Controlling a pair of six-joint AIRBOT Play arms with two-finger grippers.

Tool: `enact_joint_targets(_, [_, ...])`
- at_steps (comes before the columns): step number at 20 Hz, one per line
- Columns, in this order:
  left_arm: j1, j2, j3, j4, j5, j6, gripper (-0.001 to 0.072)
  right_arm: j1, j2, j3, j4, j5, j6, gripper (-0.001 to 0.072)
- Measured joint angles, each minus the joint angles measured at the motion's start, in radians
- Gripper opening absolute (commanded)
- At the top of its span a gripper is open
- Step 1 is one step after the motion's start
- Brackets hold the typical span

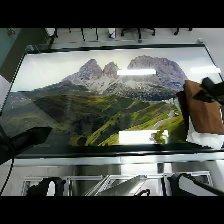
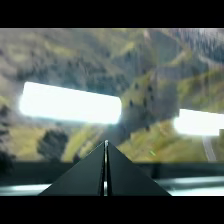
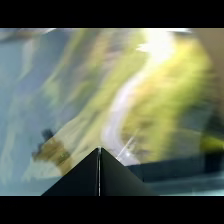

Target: Fold the shirts.

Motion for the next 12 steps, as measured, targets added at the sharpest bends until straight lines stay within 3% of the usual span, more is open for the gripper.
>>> enact_joint_targets(6, [-0.162,-0.128,-0.002,-0.017,-0.014,0.014,0.0012,0.428,0.304,-0.521,0.03,0.354,-0.033,0.002])
enact_joint_targets(12, [-0.342,-0.23,-0.002,-0.019,-0.102,-0.009,0.0012,0.533,0.386,-0.685,0.071,0.5,-0.027,0.0021])
